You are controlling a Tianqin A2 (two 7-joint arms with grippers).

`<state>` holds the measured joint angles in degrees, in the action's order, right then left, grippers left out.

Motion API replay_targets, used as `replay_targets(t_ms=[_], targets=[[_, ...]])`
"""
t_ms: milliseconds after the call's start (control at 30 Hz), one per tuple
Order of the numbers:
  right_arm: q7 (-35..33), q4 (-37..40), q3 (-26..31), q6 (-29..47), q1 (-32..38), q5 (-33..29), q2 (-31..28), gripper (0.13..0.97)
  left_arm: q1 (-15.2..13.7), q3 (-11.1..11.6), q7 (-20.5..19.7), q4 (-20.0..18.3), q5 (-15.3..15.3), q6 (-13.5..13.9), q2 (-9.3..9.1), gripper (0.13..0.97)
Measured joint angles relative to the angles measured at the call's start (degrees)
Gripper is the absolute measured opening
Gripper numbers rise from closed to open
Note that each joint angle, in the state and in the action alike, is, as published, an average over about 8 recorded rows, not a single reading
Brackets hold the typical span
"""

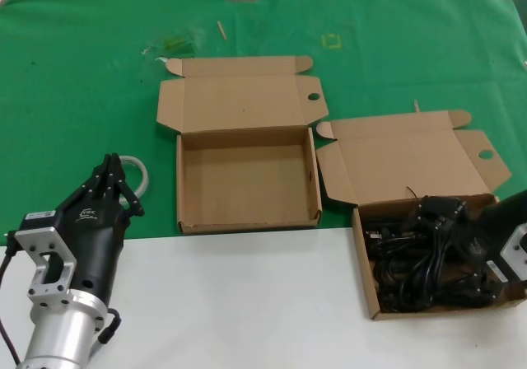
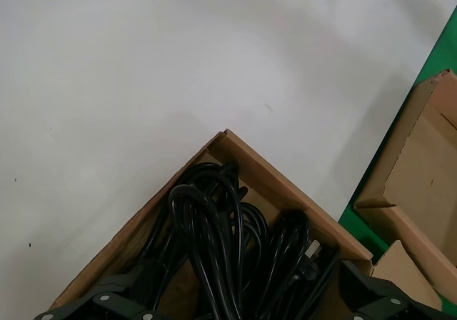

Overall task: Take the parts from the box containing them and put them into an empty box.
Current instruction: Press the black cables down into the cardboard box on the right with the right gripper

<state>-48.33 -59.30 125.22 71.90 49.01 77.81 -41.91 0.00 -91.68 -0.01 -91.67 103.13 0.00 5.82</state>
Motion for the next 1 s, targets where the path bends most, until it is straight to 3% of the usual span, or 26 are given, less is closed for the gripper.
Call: replay_targets(t_ms=[267,567,1000], targets=[[1.6,-2.9,-0.6,-0.1,-1.0,0.2,-0.9,0.864,0.0,0.0,0.0,0.0,0.0,0.0,0.0,0.156],[2.6,-4.7,-1.0,-0.1,-2.7,0.4,-2.1,0.714,0.0,0.0,0.0,0.0,0.0,0.0,0.0,0.156],[2.0,-4.1,-0.9,-0.5,-3.9,0.5,-1.7,0.41,0.0,0.0,0.0,0.0,0.0,0.0,0.0,0.156]])
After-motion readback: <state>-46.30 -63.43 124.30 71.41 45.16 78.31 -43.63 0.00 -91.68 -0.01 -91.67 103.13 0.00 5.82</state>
